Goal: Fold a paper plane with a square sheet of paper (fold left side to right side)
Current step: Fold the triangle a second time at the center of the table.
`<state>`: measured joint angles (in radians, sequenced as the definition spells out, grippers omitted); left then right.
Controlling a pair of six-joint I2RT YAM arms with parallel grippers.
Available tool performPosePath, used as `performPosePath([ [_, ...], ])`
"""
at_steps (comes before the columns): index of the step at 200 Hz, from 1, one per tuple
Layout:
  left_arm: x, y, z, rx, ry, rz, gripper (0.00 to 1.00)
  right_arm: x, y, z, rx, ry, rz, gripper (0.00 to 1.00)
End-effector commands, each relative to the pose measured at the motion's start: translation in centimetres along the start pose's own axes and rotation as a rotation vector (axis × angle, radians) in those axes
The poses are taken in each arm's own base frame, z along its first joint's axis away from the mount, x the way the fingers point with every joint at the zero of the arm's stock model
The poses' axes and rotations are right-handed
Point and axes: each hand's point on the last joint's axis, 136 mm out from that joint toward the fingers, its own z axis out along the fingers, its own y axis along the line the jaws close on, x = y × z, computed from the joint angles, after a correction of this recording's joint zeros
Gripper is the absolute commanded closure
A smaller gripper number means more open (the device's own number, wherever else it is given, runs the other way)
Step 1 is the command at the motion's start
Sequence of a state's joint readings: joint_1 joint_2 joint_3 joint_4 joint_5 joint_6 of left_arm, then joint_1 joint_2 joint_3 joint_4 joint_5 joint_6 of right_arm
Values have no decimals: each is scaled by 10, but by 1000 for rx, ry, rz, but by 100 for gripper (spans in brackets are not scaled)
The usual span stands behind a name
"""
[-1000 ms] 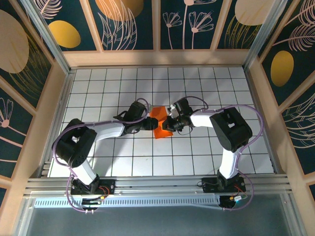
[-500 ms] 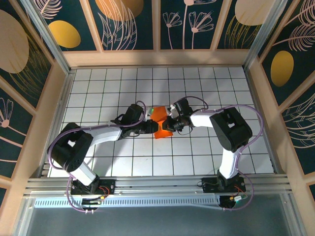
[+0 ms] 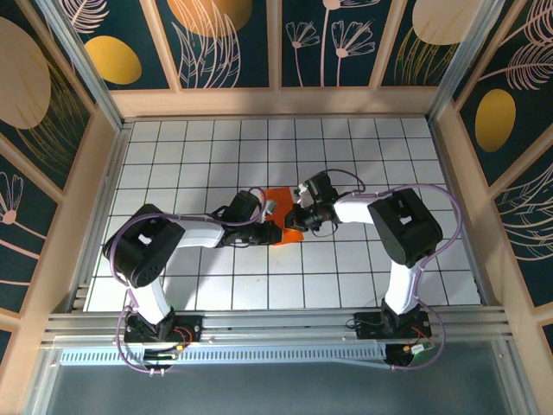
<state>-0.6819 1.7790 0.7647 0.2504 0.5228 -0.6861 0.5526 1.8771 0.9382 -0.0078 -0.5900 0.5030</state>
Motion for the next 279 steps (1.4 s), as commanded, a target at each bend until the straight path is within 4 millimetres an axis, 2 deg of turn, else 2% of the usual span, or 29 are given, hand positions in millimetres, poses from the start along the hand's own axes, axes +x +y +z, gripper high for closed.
performPosePath([
  [1,-4,-1,3,-2,-4,14,89,16,-23,11,97,50,18,100],
  [203,12,20,6,-59,24,-11,90,15,-20,10,92,56,12,100],
  [242,15,23,7,-64,29,-16,90,9,-10,7,67,44,-5,100],
  [279,18,28,7,-81,31,-21,92,-2,12,-1,4,15,-38,100],
])
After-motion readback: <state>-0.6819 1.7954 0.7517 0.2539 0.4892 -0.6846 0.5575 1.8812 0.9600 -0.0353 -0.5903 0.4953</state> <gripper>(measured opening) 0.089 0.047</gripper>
